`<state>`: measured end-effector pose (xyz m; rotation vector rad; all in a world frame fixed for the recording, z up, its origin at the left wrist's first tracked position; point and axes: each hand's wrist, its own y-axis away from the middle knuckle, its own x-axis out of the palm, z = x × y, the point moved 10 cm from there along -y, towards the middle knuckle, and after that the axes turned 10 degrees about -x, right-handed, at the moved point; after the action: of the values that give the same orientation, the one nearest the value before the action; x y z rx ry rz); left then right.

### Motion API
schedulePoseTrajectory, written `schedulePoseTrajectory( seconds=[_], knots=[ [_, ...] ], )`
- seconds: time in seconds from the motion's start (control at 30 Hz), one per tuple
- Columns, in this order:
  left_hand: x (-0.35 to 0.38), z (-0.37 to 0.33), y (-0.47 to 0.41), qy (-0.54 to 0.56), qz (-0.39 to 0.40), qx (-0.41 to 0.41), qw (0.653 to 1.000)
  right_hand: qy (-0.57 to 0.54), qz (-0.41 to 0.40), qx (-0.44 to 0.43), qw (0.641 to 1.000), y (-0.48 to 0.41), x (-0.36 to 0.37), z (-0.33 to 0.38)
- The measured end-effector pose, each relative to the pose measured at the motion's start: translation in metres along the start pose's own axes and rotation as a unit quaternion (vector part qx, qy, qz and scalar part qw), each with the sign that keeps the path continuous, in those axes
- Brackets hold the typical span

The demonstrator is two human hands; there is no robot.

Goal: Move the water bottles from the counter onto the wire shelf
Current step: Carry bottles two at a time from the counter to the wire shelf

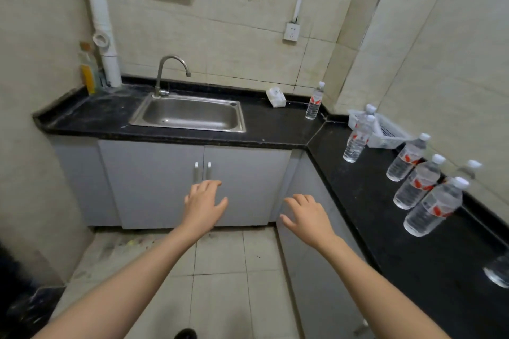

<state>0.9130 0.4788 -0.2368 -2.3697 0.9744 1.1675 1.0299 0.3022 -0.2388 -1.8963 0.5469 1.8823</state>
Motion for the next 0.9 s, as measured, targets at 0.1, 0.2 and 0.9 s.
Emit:
schedulePoseTrajectory(
  seconds=[0.1,0.2,0.9],
  knots=[
    [0.012,-0.016,-0.061,0.007,0.026,0.029,0.999,0.013,0.009,0.038,0.999,-0.045,-0.005,-0.024],
    [0.009,-0.033,-0.124,0.018,0.039,0.049,0.998,0.018,0.005,0.077,0.997,-0.092,-0.023,-0.046],
    [0.092,-0.081,-0.304,0.081,0.134,0.082,0.984,-0.024,0.030,0.222,0.974,-0.209,-0.012,-0.156]
  ],
)
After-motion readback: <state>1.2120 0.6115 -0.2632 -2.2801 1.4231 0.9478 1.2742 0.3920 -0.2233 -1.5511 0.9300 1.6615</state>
